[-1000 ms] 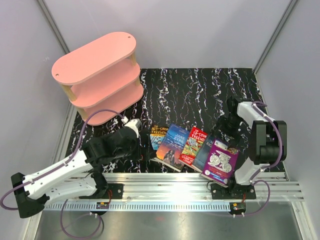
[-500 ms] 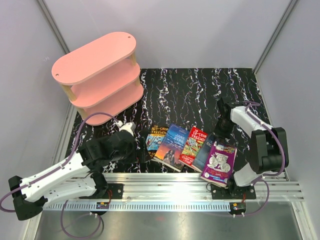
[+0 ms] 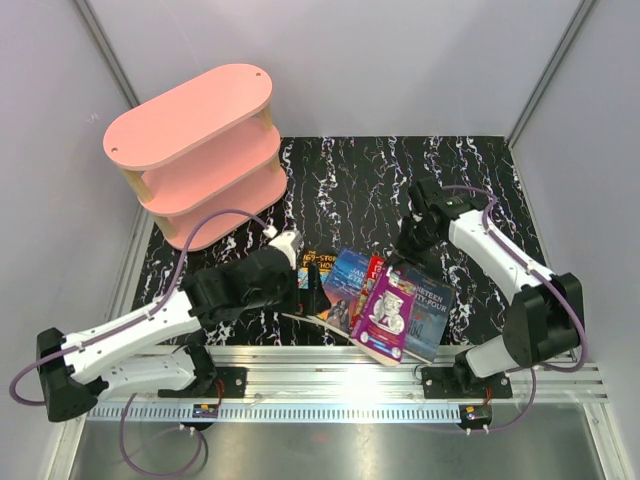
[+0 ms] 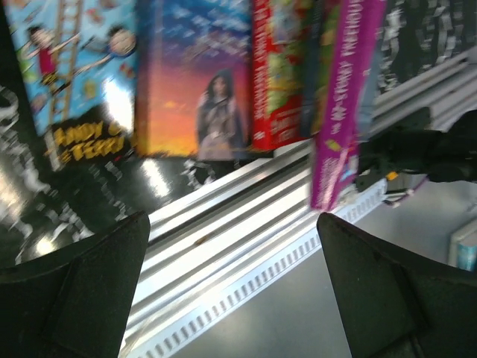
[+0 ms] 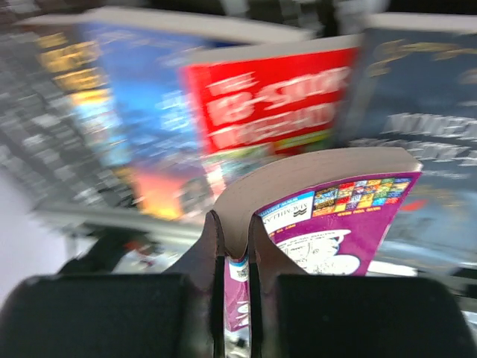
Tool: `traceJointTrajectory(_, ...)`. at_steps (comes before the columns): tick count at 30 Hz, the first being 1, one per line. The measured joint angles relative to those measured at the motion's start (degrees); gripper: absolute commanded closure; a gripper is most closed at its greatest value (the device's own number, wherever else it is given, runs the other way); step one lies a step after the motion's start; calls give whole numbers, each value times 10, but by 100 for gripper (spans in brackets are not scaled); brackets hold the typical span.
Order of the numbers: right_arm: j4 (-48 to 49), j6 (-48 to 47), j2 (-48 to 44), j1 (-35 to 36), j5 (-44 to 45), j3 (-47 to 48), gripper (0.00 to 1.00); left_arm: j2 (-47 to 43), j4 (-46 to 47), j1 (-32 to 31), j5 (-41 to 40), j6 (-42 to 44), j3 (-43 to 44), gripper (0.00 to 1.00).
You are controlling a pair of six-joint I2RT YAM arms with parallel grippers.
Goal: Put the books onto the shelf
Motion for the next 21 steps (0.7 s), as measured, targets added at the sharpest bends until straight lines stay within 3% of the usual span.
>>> traceJointTrajectory(8,19,59,-46,8,-76,28,100,120,188,-2,62,35,1,1)
traceJointTrajectory(13,29,83,-50,8,-99,28,100,229,221,-13,91,60,31,4)
traceJointTrajectory(14,29,85,-50,8,-101,28,100,245,225,-16,96,64,40,18)
traceJointTrajectory(16,30,89,-50,8,-104,28,100,263,232,-20,104,71,52,30)
traceJointTrajectory(20,31,93,-50,8,-109,28,100,271,225,-23,111,88,70,82)
traceJointTrajectory(21,33,95,-50,8,-109,28,100,272,219,-23,111,94,75,100)
